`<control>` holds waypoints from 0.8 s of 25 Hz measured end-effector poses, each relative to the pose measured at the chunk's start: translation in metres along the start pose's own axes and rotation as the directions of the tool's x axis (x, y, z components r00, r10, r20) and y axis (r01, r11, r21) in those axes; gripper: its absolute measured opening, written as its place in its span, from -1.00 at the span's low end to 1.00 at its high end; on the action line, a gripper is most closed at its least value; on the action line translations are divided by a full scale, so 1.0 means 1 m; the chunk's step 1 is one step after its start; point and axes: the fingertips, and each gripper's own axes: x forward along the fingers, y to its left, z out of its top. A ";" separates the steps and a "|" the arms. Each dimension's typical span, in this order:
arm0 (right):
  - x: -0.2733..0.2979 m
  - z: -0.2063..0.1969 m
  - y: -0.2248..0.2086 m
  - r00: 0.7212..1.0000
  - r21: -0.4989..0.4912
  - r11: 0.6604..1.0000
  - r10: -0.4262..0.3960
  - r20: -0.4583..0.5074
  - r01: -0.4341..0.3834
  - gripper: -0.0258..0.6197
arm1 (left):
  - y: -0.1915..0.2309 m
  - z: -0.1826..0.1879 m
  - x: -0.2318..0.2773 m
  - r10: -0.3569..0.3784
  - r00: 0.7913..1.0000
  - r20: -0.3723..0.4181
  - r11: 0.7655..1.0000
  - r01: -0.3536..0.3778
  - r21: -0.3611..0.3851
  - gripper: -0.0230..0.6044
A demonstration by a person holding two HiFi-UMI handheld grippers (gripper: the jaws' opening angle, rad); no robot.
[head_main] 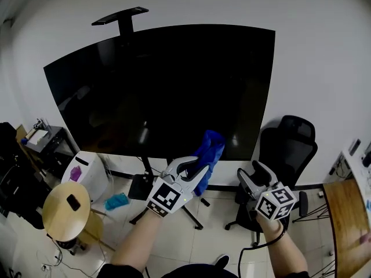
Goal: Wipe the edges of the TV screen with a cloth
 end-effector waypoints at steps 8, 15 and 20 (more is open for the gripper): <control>-0.047 -0.081 0.051 0.993 0.111 0.992 -0.052 -0.104 0.064 -0.06 | -0.065 -0.064 -0.084 0.007 0.998 -0.058 0.984 -0.017 -0.177 -0.69; -0.074 -0.117 0.067 0.986 0.107 0.993 -0.032 -0.164 0.050 -0.09 | -0.105 -0.084 -0.110 0.013 0.997 -0.079 0.969 -0.032 -0.247 -0.69; -0.092 -0.124 0.076 0.983 0.125 0.992 0.008 -0.186 0.016 -0.13 | -0.132 -0.080 -0.103 0.004 0.997 -0.079 0.963 -0.025 -0.270 -0.69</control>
